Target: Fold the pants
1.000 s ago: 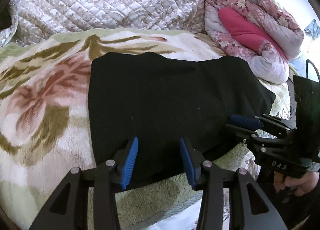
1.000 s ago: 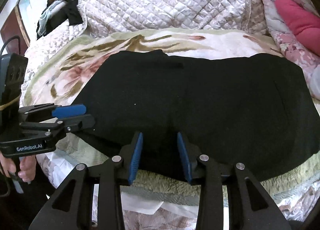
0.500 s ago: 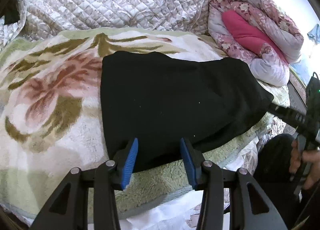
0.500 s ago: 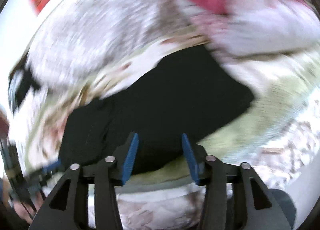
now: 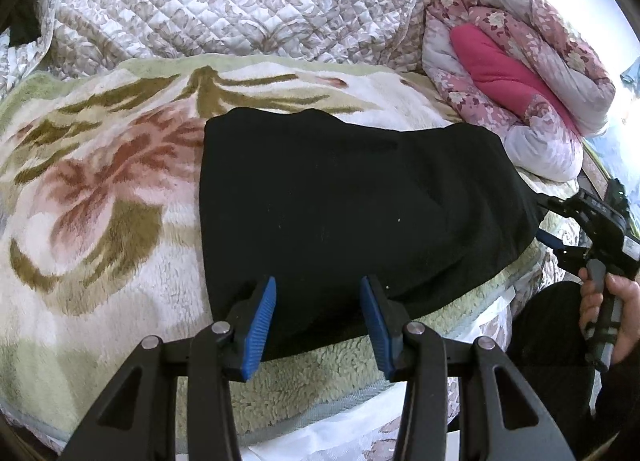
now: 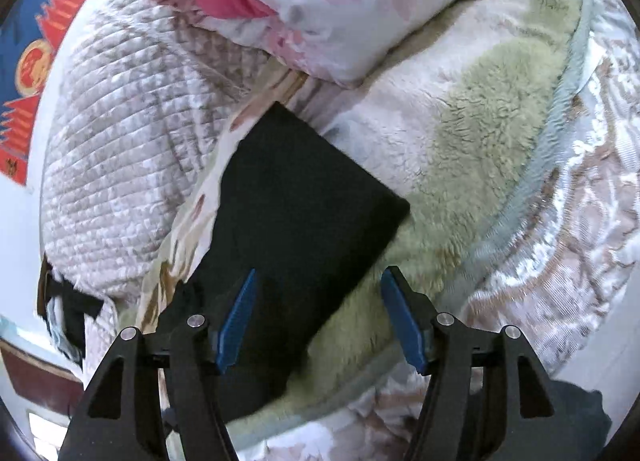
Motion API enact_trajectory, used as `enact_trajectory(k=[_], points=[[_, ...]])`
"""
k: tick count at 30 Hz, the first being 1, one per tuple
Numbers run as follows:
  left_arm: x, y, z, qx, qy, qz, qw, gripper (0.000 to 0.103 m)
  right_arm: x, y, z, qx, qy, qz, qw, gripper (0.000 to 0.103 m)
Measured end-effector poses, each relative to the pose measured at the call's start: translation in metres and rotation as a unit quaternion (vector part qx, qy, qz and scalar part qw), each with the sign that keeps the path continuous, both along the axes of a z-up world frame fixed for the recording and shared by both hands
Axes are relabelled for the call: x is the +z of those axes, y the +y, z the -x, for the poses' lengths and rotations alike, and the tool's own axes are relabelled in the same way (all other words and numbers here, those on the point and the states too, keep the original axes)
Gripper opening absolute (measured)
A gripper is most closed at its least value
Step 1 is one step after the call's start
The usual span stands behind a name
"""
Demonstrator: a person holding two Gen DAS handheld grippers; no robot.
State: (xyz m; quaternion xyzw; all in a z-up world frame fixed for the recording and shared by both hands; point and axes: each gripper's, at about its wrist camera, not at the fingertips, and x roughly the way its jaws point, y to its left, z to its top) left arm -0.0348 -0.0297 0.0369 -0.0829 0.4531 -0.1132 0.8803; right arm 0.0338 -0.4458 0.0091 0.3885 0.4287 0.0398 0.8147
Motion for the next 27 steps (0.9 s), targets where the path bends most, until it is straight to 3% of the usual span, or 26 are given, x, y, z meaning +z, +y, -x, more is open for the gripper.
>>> enact_trajectory(k=[3,12,20,22,24,27], points=[[0.001,-0.001,-0.003,0.003,0.001,0.004,1.0000,0.047,-0.003,-0.001,-0.007,-0.012,-0.001,-0.009,1.000,0.072],[-0.008,-0.014,-0.013,0.008,0.021,-0.025,0.9994,0.047,0.013,0.006,-0.003,0.006,-0.059,-0.002,0.998,0.073],[-0.010,-0.019,-0.013,0.003,0.016,-0.038,0.9991,0.051,-0.004,0.002,-0.033,-0.003,-0.036,-0.016,0.999,0.072],[-0.010,-0.020,-0.014,0.001,0.016,-0.040,0.9991,0.051,-0.003,0.004,-0.034,-0.003,-0.035,-0.006,0.999,0.066],[-0.010,-0.021,-0.013,0.002,0.016,-0.038,0.9991,0.051,-0.001,0.003,-0.027,0.000,-0.040,-0.013,0.999,0.042],[-0.010,-0.019,-0.014,0.002,0.016,-0.032,0.9994,0.051,0.000,0.001,-0.018,0.004,-0.051,-0.028,0.998,0.035]])
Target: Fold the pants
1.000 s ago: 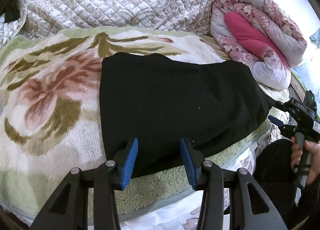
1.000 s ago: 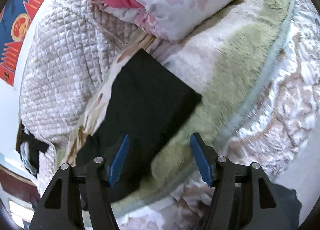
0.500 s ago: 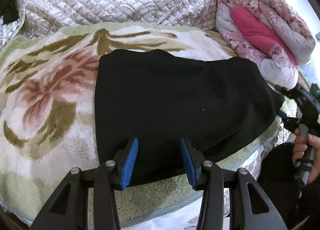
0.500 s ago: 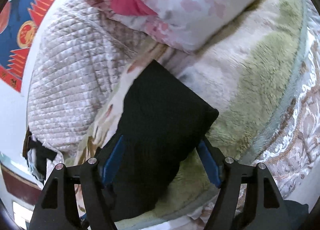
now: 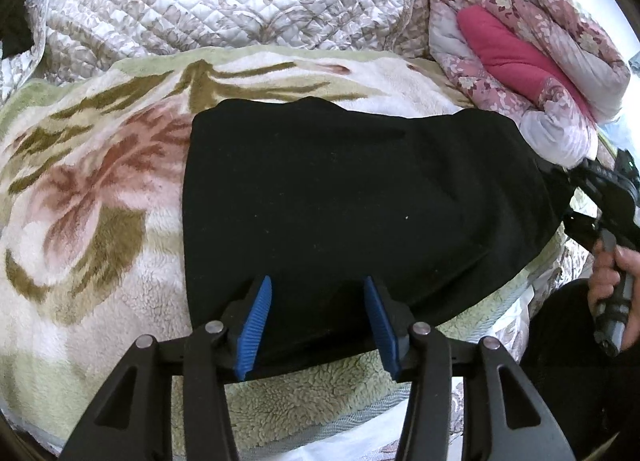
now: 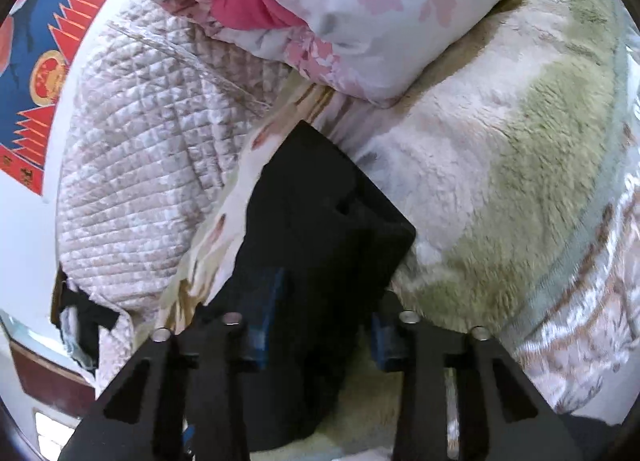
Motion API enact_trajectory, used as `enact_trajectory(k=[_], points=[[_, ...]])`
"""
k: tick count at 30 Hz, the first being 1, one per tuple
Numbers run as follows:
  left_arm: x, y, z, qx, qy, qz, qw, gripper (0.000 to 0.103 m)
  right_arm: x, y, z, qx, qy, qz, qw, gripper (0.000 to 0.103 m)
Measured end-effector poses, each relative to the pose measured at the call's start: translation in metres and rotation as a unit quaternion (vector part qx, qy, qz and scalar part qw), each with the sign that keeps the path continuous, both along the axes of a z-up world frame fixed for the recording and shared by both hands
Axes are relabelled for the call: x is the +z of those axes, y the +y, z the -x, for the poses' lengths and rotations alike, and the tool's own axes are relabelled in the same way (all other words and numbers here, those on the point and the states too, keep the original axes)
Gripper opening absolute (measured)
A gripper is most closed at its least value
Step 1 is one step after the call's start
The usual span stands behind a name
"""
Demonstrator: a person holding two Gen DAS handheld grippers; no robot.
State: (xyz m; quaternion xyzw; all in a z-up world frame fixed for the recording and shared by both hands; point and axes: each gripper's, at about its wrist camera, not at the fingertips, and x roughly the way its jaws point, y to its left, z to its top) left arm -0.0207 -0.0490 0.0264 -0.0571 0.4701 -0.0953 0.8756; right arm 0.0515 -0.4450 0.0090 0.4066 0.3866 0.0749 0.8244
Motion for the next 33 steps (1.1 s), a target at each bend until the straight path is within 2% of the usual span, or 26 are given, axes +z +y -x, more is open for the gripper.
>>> enact_trajectory(k=[3,4,5,8,12,17,21,25,27,28,30,32,33], points=[[0.000,0.000,-0.001,-0.002,-0.002,-0.002,1.0000,0.054,-0.006,0.000,-0.008,0.005,0.016,-0.008,1.000,0.035],[0.000,-0.001,-0.001,-0.004,-0.003,-0.004,1.0000,0.055,-0.007,0.000,-0.012,0.008,0.018,-0.011,1.000,0.033],[0.000,0.000,0.000,-0.004,-0.003,-0.004,1.0000,0.055,-0.005,0.000,-0.014,0.010,0.018,-0.008,1.000,0.027],[0.002,0.005,0.001,-0.005,-0.002,0.007,1.0000,0.055,0.017,0.007,-0.011,0.018,-0.017,0.006,1.000,0.025],[0.005,0.011,0.007,-0.008,-0.008,0.022,0.9997,0.055,0.052,0.035,-0.011,0.066,-0.060,0.034,0.995,0.023],[0.011,0.027,0.017,0.006,-0.016,0.041,0.9990,0.055,0.092,0.085,-0.015,0.130,-0.107,0.084,0.982,0.023],[0.015,0.046,0.023,0.031,-0.021,0.045,0.9983,0.055,0.113,0.149,-0.008,0.213,-0.140,0.133,0.958,0.023],[0.016,0.067,0.029,0.058,-0.022,0.050,0.9968,0.055,0.109,0.212,0.001,0.297,-0.147,0.156,0.931,0.023],[0.018,0.076,0.032,0.070,-0.025,0.050,0.9960,0.055,0.098,0.245,0.003,0.340,-0.142,0.168,0.914,0.023],[0.019,0.081,0.033,0.076,-0.026,0.049,0.9956,0.055,0.084,0.266,0.006,0.367,-0.133,0.184,0.902,0.024],[0.019,0.089,0.037,0.086,-0.027,0.048,0.9948,0.055,0.054,0.293,0.010,0.401,-0.105,0.206,0.886,0.024],[0.019,0.098,0.040,0.096,-0.027,0.046,0.9939,0.055,0.032,0.306,0.016,0.414,-0.083,0.233,0.876,0.026],[0.018,0.101,0.041,0.100,-0.026,0.046,0.9936,0.055,0.027,0.310,0.022,0.413,-0.092,0.242,0.873,0.027]])
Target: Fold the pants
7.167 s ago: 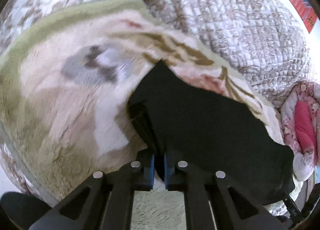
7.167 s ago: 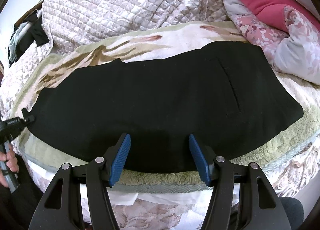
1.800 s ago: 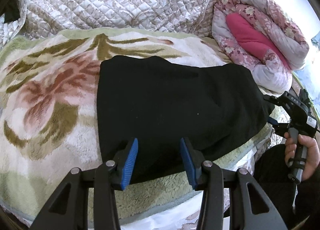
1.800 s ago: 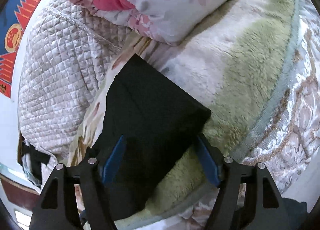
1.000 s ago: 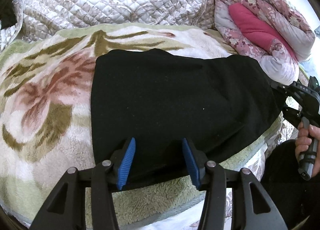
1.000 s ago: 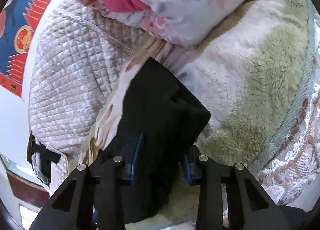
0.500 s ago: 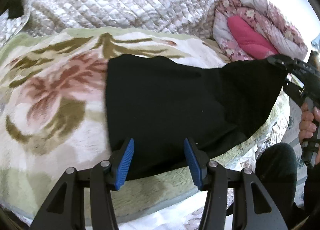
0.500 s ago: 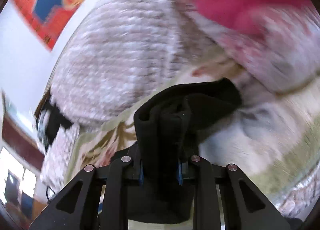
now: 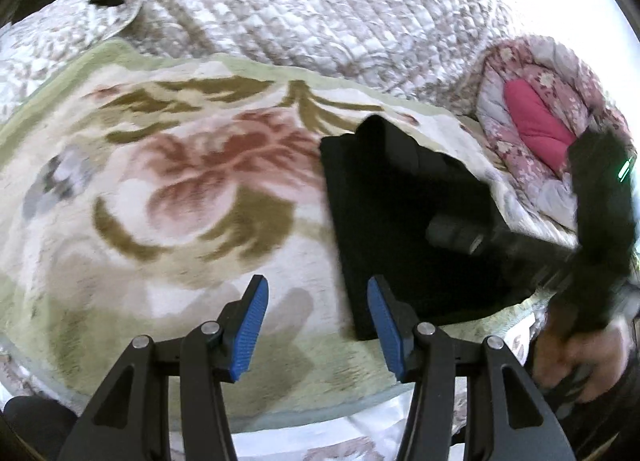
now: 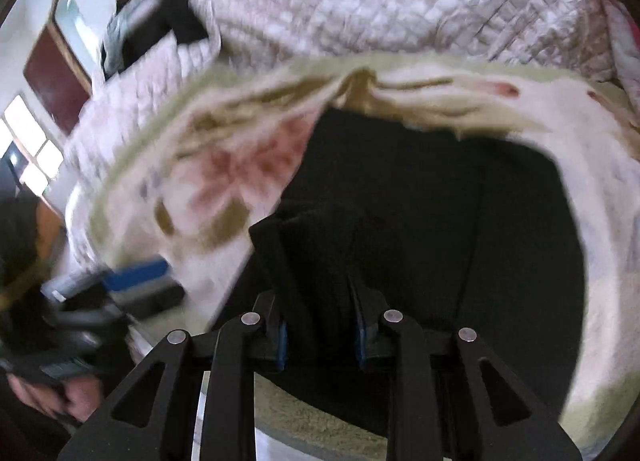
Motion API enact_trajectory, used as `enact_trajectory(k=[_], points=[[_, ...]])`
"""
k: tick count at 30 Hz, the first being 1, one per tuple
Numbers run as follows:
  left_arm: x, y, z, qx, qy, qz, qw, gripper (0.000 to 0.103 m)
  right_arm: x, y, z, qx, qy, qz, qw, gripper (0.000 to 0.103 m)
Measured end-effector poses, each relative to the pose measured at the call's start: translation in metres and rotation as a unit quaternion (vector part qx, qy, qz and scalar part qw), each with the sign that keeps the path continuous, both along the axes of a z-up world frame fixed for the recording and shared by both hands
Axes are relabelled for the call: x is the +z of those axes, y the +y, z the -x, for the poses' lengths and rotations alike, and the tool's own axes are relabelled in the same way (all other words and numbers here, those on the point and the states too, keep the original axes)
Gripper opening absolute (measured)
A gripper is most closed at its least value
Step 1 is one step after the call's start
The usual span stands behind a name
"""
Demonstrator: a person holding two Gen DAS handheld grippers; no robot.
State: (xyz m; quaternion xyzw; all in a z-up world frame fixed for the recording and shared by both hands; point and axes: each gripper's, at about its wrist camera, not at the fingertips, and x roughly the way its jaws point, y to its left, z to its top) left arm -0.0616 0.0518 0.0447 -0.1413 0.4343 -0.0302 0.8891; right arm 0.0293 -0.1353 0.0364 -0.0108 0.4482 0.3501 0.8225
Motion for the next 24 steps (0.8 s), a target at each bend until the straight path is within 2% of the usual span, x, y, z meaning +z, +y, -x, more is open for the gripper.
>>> enact_trajectory(k=[9,11,14,17,21,24], points=[[-0.008,0.013,0.004,0.020,0.010,0.006,0.9997,0.055,0.019,0.004,0.017,-0.001,-0.049,-0.002,0.999,0.027],[-0.007,0.011,0.005,0.017,0.007,0.003,0.9998,0.055,0.017,0.010,0.016,0.010,-0.046,-0.002,0.999,0.027],[-0.006,0.011,0.005,0.016,0.007,0.001,0.9998,0.055,0.000,0.018,0.012,0.037,-0.021,0.015,0.999,0.034],[-0.004,0.012,0.006,0.020,0.007,-0.001,0.9998,0.055,0.007,0.011,0.014,0.041,-0.019,-0.024,0.999,0.052],[-0.002,0.015,0.006,0.023,0.007,-0.005,0.9997,0.055,0.023,-0.001,0.020,0.043,-0.017,-0.058,0.997,0.053],[0.001,0.015,0.004,0.024,0.005,-0.006,0.9997,0.055,0.040,-0.024,0.026,0.041,-0.022,-0.115,0.992,0.057]])
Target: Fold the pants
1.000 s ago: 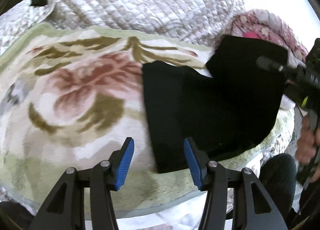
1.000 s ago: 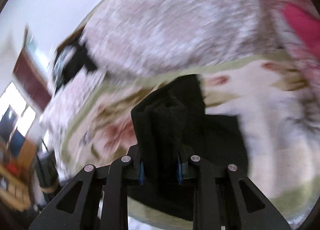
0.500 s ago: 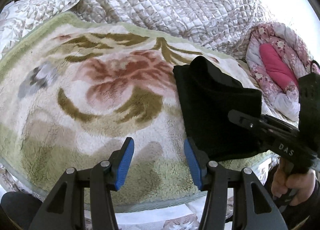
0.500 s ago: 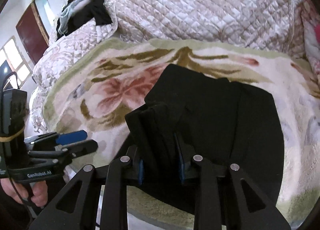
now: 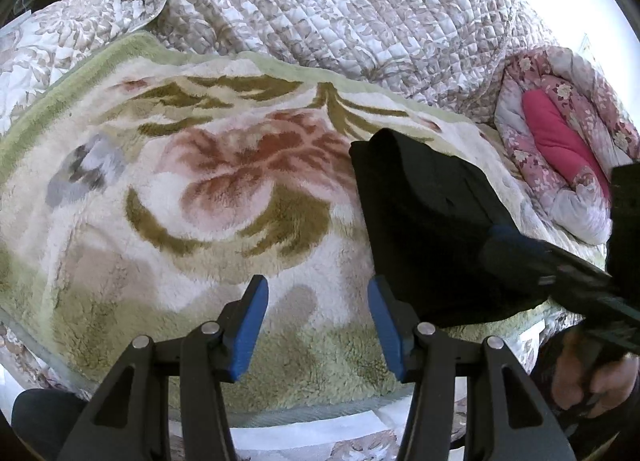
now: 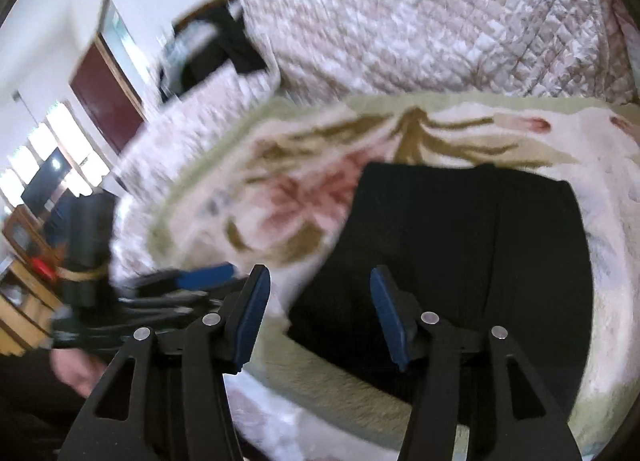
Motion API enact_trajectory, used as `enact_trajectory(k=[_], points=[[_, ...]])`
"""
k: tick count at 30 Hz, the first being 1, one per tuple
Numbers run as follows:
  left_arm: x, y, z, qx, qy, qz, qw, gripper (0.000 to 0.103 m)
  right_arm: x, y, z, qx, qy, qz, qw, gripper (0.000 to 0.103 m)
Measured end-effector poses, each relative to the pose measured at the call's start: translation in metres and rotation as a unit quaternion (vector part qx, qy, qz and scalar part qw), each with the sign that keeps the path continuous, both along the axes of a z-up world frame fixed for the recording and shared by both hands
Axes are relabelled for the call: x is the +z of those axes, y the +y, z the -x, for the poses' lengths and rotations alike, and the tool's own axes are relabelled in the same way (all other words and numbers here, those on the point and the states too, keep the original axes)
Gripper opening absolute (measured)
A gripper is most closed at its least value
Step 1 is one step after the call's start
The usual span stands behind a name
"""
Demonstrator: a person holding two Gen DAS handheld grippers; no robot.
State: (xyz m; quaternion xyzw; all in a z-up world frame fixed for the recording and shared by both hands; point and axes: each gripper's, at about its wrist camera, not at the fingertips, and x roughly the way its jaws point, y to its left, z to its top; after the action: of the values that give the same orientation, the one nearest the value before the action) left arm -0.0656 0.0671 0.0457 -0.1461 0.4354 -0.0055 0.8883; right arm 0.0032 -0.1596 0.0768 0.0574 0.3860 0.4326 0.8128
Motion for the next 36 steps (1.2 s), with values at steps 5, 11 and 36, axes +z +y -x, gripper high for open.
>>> enact_trajectory(k=[5,11,36], points=[[0.006,-0.007,-0.005,-0.009,-0.006,-0.002,0.9999,0.055,-0.001,-0.039,0.001,-0.065,-0.007,-0.017,0.998,0.057],[0.022,-0.031,-0.015,-0.042,-0.027,0.011,0.9987,0.055,-0.055,-0.068,-0.009,-0.133,0.059,0.058,0.988,0.028],[-0.014,-0.076,-0.136,-0.094,-0.005,0.004,0.9956,0.055,-0.063,-0.085,-0.103,-0.181,0.055,0.100,0.977,0.029]])
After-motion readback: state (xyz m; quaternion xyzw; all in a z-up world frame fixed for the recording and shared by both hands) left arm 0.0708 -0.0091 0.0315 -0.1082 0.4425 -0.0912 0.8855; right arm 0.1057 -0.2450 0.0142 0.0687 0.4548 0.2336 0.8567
